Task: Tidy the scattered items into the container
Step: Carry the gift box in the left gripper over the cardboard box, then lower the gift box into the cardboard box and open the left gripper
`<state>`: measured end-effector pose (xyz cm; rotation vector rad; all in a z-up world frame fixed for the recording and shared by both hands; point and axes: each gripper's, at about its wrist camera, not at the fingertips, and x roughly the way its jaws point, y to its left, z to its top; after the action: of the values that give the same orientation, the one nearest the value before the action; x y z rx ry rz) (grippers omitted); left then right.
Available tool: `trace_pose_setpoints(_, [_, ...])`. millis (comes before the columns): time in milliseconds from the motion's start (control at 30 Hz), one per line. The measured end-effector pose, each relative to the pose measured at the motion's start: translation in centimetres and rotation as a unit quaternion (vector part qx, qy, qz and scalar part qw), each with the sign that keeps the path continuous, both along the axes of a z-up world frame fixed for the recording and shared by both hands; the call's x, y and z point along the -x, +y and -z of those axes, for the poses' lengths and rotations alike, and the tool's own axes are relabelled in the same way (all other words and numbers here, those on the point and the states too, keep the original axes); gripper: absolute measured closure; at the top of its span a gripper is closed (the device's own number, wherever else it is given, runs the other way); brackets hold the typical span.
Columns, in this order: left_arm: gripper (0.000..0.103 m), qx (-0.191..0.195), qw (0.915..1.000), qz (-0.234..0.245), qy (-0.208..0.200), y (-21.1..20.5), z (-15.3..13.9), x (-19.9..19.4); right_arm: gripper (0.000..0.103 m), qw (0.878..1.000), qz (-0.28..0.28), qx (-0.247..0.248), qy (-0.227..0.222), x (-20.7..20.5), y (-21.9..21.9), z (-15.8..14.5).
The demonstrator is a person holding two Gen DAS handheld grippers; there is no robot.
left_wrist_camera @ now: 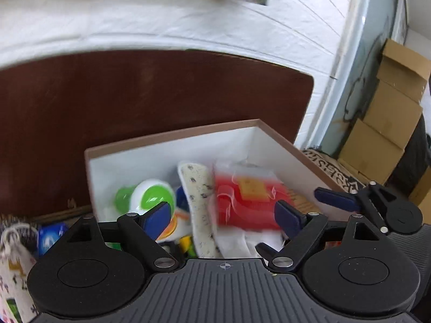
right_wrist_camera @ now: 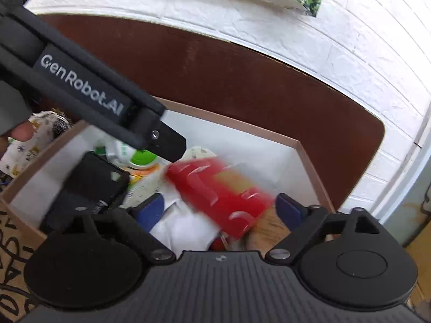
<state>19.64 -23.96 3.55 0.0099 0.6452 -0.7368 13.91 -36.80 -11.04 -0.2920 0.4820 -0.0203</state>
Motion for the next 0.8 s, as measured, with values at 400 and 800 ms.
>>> trace_pose_setpoints(400, [0.0,-0.022,0.999,-0.025,-0.031,2.7,0.4,3.1,0.001,1.0,0.009,-0.008,-0.027,2.1,2.5,0.1])
trace_pose_setpoints(800, [0.0,-0.036,0.9983,-0.017,-0.042,3.8,-0.6,7.1,0.0,0.998,0.007,-0.014,-0.062,5.7,4.0,-2.2])
